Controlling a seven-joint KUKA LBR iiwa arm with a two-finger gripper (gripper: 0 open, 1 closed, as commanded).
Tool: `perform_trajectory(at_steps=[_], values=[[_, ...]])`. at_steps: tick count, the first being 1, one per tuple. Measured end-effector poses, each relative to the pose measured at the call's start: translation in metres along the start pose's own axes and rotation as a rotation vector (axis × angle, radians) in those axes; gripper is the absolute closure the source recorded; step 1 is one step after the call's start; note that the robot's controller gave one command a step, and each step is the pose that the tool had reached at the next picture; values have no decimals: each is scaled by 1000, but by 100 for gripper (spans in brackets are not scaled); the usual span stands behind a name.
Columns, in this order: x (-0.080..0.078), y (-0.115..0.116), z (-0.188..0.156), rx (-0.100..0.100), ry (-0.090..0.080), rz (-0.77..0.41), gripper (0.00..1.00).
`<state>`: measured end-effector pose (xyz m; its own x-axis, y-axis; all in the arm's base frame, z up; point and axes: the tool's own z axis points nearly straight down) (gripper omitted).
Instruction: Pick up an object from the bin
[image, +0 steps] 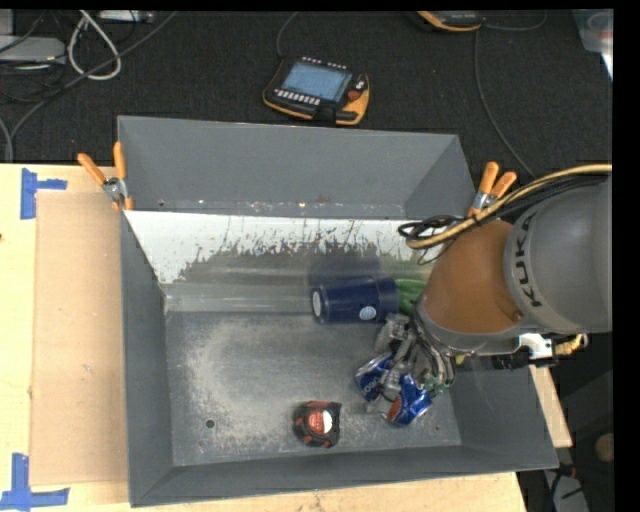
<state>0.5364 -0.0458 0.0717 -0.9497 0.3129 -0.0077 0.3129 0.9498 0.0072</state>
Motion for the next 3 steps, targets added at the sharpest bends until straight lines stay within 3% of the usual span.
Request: perform_trajectory(at_steps=[1,3], values=[[25,0,-2,2,4,-105,100],[26,-1,-13,2,9,-106,100]])
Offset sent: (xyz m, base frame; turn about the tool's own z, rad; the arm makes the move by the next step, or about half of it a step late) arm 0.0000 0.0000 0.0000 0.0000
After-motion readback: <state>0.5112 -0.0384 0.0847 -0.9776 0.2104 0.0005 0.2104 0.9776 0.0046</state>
